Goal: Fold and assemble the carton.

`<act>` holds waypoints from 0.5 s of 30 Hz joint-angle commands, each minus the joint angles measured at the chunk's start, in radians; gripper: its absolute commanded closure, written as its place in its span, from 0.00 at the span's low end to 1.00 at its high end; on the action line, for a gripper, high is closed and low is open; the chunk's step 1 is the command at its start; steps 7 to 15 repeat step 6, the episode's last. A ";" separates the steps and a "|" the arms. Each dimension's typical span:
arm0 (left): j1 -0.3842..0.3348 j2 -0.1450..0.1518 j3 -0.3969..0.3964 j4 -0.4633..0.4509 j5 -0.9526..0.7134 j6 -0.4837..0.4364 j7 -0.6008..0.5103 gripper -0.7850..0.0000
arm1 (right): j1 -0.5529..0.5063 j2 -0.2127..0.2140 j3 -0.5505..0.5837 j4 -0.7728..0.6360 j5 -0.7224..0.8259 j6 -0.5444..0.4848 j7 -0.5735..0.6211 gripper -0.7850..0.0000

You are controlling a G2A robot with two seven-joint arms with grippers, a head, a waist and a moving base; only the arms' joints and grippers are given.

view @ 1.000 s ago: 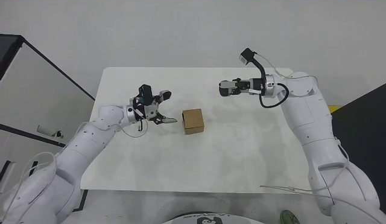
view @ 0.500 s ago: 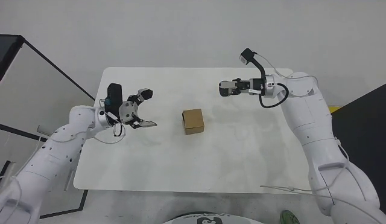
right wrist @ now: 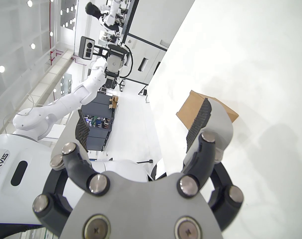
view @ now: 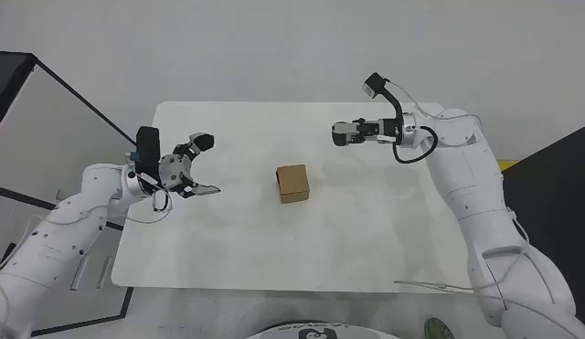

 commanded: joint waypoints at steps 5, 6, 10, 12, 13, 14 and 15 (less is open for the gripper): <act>0.000 0.000 0.000 0.000 0.000 0.000 0.000 0.00 | 0.000 0.000 0.000 0.000 0.000 0.000 0.000 0.00; 0.000 0.000 0.000 0.000 0.000 0.000 0.000 0.00 | 0.000 0.000 0.000 0.000 0.000 0.000 0.000 0.00; 0.000 0.000 0.000 0.000 0.000 0.000 0.000 0.00 | 0.000 0.000 0.000 0.000 0.000 0.000 0.000 0.00; 0.000 0.000 0.000 0.000 0.000 0.000 0.000 0.00 | 0.000 0.000 0.000 0.000 0.000 0.000 0.000 0.00; 0.000 0.000 0.000 0.000 0.000 0.000 0.000 0.00 | 0.000 0.000 0.000 0.000 0.000 0.000 0.000 0.00; 0.000 0.000 0.000 0.000 0.000 0.000 0.000 0.00 | 0.000 0.000 0.000 0.000 0.000 0.000 0.000 0.00; 0.000 0.000 0.000 0.000 0.000 0.000 0.000 0.00 | 0.000 0.000 0.000 0.000 0.000 0.000 0.000 0.00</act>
